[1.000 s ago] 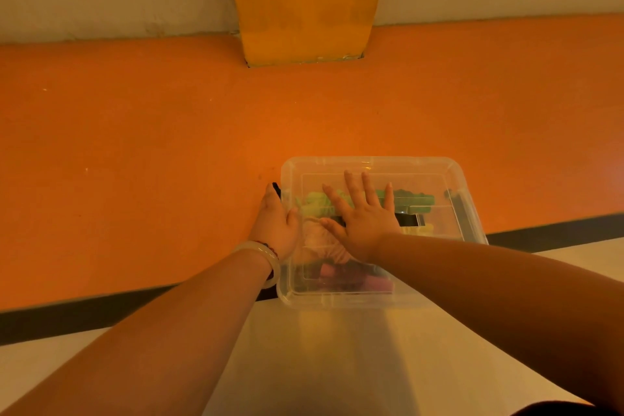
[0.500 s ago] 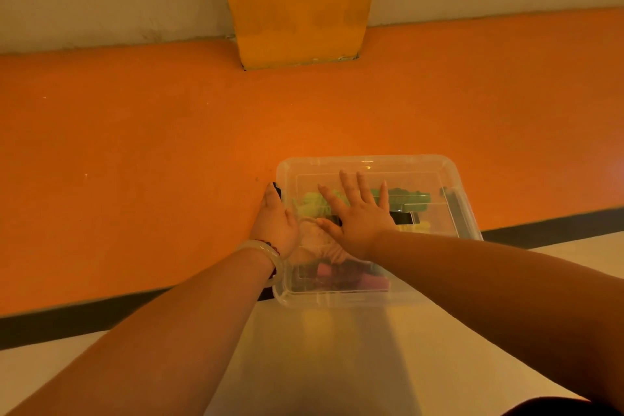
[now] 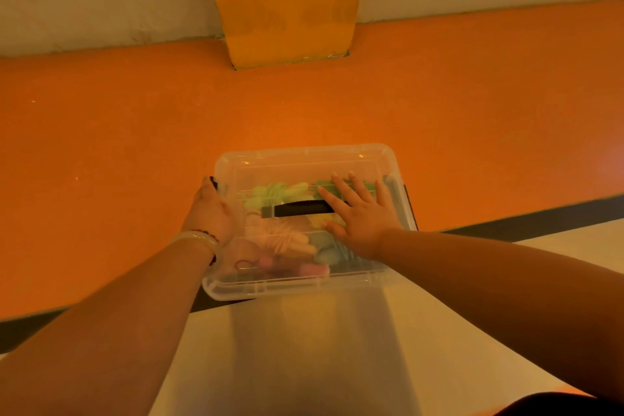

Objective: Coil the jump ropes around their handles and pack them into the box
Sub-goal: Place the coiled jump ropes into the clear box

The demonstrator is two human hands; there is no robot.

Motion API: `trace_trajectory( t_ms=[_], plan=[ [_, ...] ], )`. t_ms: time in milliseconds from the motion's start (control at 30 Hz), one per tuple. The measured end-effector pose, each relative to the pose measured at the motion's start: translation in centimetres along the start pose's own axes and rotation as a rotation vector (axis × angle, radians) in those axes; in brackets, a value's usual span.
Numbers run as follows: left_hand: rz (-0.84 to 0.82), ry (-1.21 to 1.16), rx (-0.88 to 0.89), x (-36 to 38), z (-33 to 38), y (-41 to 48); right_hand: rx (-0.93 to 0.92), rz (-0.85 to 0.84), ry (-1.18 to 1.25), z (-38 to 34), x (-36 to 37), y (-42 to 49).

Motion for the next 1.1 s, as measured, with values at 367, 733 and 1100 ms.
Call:
trace_trajectory(
  t_ms=[367,733,1100],
  plan=[
    [0.053,0.39,0.406,2.9,9.5,-3.2,0.115,0.145,0.063,1.8,-1.1,-0.7],
    [-0.073,0.629,0.443,6.4,9.7,-4.0,0.53,0.06,0.802,8.1,0.1,-1.0],
    [-0.044,0.628,0.442,6.4,9.6,-4.0,0.414,0.204,0.497,7.0,-2.4,-1.1]
  ],
)
Point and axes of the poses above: each hand's wrist, its own y-axis towards the middle knuckle, its own x-axis out of the palm, z = x × y, the point moved 6 cm from there along y, towards the middle knuckle, and after that the axes turned 10 degrees about y, right-handed, at the moved point
